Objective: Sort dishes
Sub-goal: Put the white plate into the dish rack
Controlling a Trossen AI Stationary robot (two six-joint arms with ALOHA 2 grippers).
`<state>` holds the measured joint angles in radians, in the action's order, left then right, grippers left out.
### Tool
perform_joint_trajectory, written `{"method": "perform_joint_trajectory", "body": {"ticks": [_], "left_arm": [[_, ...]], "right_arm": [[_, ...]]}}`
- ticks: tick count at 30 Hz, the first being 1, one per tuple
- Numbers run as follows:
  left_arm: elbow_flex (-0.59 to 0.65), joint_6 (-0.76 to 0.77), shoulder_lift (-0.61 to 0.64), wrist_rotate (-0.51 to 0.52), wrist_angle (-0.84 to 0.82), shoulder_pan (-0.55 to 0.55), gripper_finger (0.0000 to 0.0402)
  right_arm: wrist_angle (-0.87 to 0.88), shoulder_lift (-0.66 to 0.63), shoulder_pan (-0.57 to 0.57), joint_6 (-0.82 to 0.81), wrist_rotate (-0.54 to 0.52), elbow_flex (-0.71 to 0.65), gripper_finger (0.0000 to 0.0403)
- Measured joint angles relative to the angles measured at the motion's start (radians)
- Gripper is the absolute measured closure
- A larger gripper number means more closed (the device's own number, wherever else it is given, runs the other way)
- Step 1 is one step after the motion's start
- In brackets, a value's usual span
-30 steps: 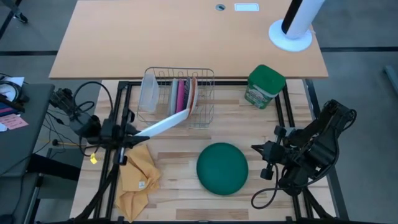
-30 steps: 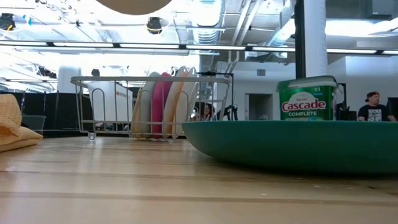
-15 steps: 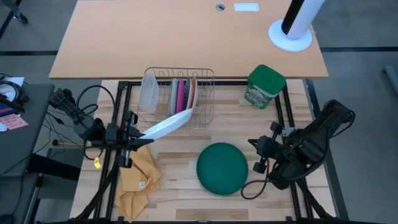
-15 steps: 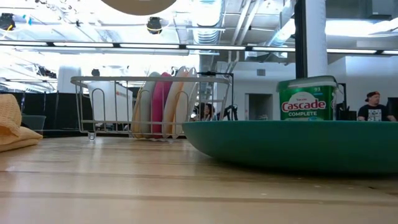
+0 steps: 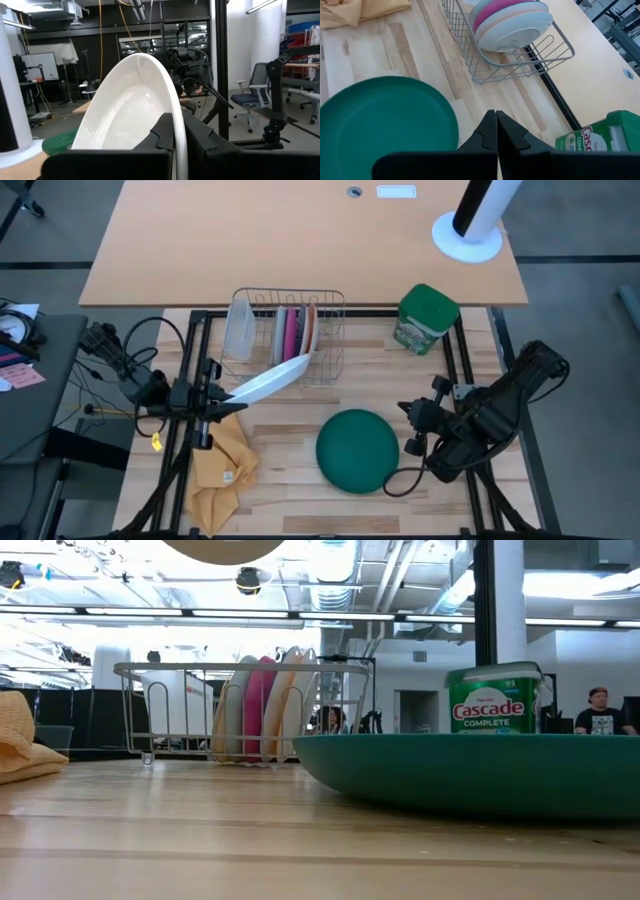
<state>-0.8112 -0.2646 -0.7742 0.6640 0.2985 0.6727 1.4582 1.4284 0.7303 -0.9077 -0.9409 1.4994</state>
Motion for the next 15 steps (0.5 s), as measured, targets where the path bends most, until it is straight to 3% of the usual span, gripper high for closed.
{"method": "perform_joint_trajectory", "body": {"ticks": [5, 11, 15], "left_arm": [[0.0, 0.008, 0.0, -0.009, 0.0, 0.0, 0.0396], [0.0, 0.01, -0.016, -0.157, 0.057, 0.001, 0.0396], [0.0, 0.0, -0.018, -0.153, 0.056, 0.0, 0.0396]], "right_arm": [[-0.001, 0.0, 0.0, 0.0, 0.0, 0.0, 0.0403], [-0.009, 0.0, 0.0, 0.004, 0.0, 0.0, 0.0403], [-0.017, 0.0, 0.0, 0.026, 0.0, 0.0, 0.0403]]}}
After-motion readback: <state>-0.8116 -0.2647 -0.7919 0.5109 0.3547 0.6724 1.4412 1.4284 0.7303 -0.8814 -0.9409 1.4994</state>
